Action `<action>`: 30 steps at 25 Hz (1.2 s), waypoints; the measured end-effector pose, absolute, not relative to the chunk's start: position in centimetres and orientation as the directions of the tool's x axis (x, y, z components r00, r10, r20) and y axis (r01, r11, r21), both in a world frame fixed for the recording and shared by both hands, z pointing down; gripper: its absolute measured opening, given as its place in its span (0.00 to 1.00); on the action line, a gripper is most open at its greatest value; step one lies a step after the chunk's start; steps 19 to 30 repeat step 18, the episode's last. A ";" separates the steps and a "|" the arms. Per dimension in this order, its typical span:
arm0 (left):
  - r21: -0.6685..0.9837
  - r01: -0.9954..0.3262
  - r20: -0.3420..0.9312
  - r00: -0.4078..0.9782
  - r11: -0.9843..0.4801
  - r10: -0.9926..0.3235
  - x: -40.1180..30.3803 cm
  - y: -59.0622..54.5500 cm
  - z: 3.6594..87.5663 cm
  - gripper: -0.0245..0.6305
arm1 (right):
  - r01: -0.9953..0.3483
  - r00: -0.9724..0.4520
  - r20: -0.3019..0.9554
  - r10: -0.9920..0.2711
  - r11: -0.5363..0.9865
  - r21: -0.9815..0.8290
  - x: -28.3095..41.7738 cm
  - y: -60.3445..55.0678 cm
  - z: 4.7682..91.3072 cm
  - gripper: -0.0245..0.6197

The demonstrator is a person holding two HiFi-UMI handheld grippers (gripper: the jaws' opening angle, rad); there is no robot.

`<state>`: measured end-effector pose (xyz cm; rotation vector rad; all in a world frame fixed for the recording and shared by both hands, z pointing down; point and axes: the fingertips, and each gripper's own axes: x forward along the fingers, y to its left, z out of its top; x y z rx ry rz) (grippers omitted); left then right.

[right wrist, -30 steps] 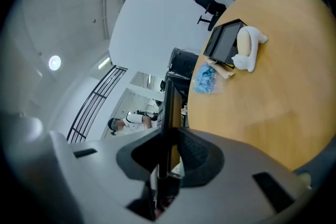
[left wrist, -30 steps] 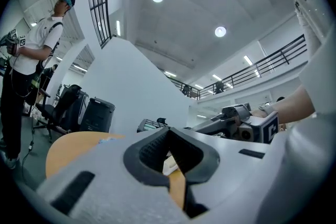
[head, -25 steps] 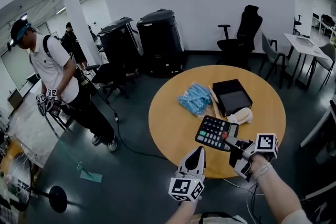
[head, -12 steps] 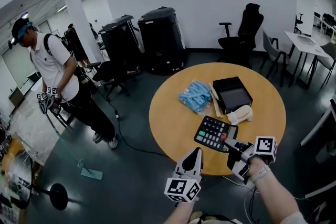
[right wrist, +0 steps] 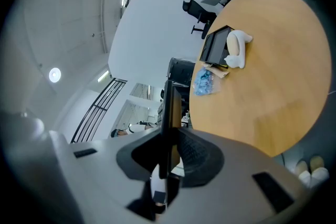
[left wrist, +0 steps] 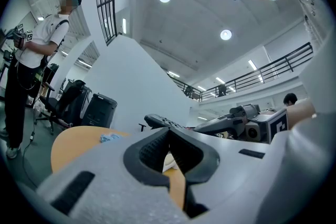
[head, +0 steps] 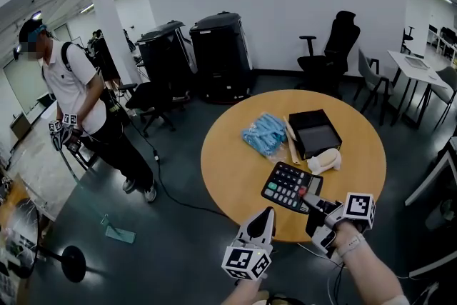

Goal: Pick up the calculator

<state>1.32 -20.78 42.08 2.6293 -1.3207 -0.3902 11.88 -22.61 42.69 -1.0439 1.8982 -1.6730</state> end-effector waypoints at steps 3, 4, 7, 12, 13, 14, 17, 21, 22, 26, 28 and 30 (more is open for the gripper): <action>0.271 -0.761 -0.150 0.571 -0.589 -0.807 1.2 -20.5 42.3 0.05 | -0.260 -0.639 0.168 -0.751 0.006 -0.965 11.9 -22.7 42.7 0.15; 0.271 -0.762 -0.150 0.570 -0.588 -0.808 1.1 -20.4 42.4 0.05 | -0.259 -0.639 0.167 -0.751 0.005 -0.966 11.8 -22.6 42.7 0.15; 0.273 -0.764 -0.149 0.567 -0.585 -0.810 0.8 -20.3 42.4 0.05 | -0.260 -0.642 0.166 -0.749 0.009 -0.966 11.5 -22.5 42.6 0.15; 0.274 -0.763 -0.145 0.569 -0.586 -0.809 0.8 -19.9 42.9 0.05 | -0.259 -0.641 0.165 -0.750 0.009 -0.966 11.3 -22.1 43.1 0.15; 0.274 -0.762 -0.144 0.570 -0.586 -0.809 0.8 -19.9 43.0 0.05 | -0.259 -0.641 0.166 -0.749 0.008 -0.966 11.3 -22.1 43.2 0.15; 0.275 -0.762 -0.144 0.570 -0.586 -0.809 0.9 -19.9 43.0 0.05 | -0.259 -0.642 0.168 -0.748 0.006 -0.966 11.4 -22.0 43.4 0.15; 0.275 -0.761 -0.141 0.572 -0.587 -0.808 1.0 -19.9 43.1 0.05 | -0.265 -0.639 0.175 -0.749 0.001 -0.964 11.4 -21.9 43.6 0.15; 0.275 -0.761 -0.141 0.573 -0.588 -0.807 1.0 -19.9 43.2 0.05 | -0.268 -0.637 0.177 -0.750 0.000 -0.964 11.5 -21.9 43.7 0.15; 0.275 -0.761 -0.141 0.573 -0.588 -0.807 1.0 -19.9 43.2 0.05 | -0.268 -0.637 0.177 -0.750 0.000 -0.964 11.5 -21.9 43.7 0.15; 0.275 -0.761 -0.141 0.573 -0.588 -0.807 1.0 -19.9 43.2 0.05 | -0.268 -0.637 0.177 -0.750 0.000 -0.964 11.5 -21.9 43.7 0.15; 0.275 -0.761 -0.141 0.573 -0.588 -0.807 1.0 -19.9 43.2 0.05 | -0.268 -0.637 0.177 -0.750 0.000 -0.964 11.5 -21.9 43.7 0.15; 0.275 -0.761 -0.141 0.573 -0.588 -0.807 1.0 -19.9 43.2 0.05 | -0.268 -0.637 0.177 -0.750 0.000 -0.964 11.5 -21.9 43.7 0.15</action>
